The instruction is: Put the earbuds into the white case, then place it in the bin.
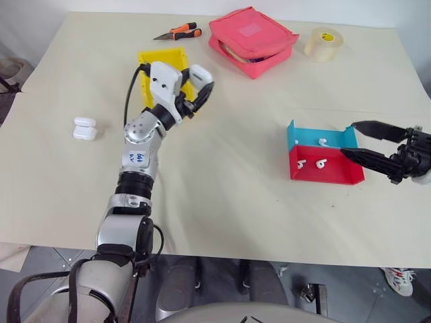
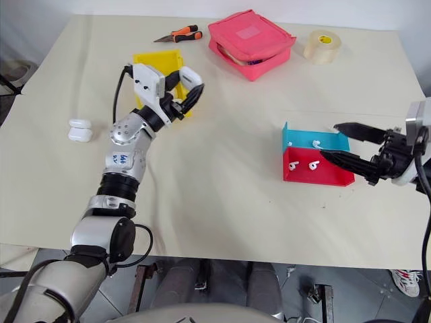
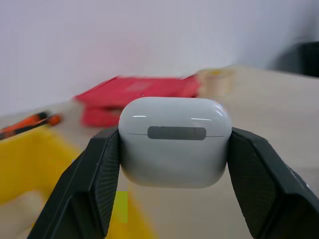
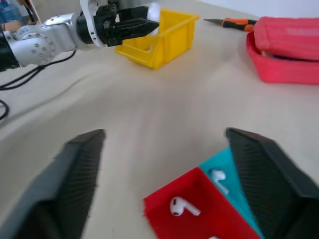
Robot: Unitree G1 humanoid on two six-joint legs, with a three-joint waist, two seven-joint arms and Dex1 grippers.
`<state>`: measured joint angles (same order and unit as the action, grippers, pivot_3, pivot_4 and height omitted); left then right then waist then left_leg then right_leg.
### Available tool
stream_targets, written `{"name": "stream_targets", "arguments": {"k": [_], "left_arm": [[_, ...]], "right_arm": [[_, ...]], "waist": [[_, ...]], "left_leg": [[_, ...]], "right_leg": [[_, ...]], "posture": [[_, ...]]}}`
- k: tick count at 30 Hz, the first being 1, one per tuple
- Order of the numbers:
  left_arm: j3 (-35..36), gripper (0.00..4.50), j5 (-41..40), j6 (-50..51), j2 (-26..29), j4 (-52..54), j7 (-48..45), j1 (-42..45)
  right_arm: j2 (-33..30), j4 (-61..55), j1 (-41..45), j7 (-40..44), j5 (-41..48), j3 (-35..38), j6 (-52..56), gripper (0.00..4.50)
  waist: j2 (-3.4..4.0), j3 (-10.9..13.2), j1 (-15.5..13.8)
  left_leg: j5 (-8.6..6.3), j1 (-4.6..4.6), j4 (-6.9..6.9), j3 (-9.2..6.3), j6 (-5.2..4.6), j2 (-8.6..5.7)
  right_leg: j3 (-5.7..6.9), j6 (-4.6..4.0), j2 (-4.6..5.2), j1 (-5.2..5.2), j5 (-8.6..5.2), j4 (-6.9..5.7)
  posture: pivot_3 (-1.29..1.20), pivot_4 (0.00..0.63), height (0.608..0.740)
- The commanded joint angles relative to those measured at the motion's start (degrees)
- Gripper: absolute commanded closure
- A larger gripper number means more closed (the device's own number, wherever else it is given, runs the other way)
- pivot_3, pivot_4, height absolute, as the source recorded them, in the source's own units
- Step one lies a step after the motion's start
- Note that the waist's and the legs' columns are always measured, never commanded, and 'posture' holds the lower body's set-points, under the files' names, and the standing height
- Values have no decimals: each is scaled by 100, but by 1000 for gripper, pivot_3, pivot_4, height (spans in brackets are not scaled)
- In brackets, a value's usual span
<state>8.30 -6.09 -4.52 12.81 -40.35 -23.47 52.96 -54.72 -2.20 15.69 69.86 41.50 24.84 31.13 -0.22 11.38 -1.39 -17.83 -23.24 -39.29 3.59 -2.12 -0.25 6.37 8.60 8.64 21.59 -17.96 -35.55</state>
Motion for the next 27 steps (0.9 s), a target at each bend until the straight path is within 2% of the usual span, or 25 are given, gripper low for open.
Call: {"name": "stream_targets", "arguments": {"k": [1,5,10,14,19,24,27], "left_arm": [[-20,1691,204,294,157,-590,500,603],[-1,1691,256,466,209,-1572,768,1192],[-83,74,322,514,217,-1909,891,1396],[-80,32,226,456,284,-1449,645,1258],[-49,32,-411,472,629,690,-776,298],[101,32,-1021,703,1484,1960,-2189,-793],[283,32,-1381,795,1985,2244,-2850,-1317]], "right_arm": [[-126,172,313,117,-127,-163,-162,51],[-120,337,599,197,-239,-378,-178,51],[-138,456,812,270,-332,-498,-190,0],[-168,492,894,320,-351,-495,-169,0],[-169,708,1027,473,-449,-550,-312,0],[-200,1037,1013,938,-617,-683,-694,0],[-257,1243,857,1310,-784,-761,-984,0]], "waist": [[0,0,-27],[-1,0,-60],[-1,0,-42],[-1,0,-28],[-1,0,23],[0,0,71],[0,0,73]], "left_leg": [[0,0,0,0,0,-2],[0,-4,-2,2,-1,-8],[0,-4,0,10,0,-8],[1,-4,-1,10,2,-7],[0,-4,3,7,4,-3],[2,3,5,7,9,3],[2,6,5,9,9,4]], "right_leg": [[0,0,1,0,0,1],[4,2,4,-1,1,3],[8,2,3,-1,1,3],[8,2,3,-1,1,1],[6,2,2,2,1,3],[4,1,-3,5,1,0],[2,1,-2,3,1,0]], "posture": [[0,150,740],[0,150,740],[0,150,740],[0,150,740],[0,150,740],[0,150,740],[0,150,740]]}}
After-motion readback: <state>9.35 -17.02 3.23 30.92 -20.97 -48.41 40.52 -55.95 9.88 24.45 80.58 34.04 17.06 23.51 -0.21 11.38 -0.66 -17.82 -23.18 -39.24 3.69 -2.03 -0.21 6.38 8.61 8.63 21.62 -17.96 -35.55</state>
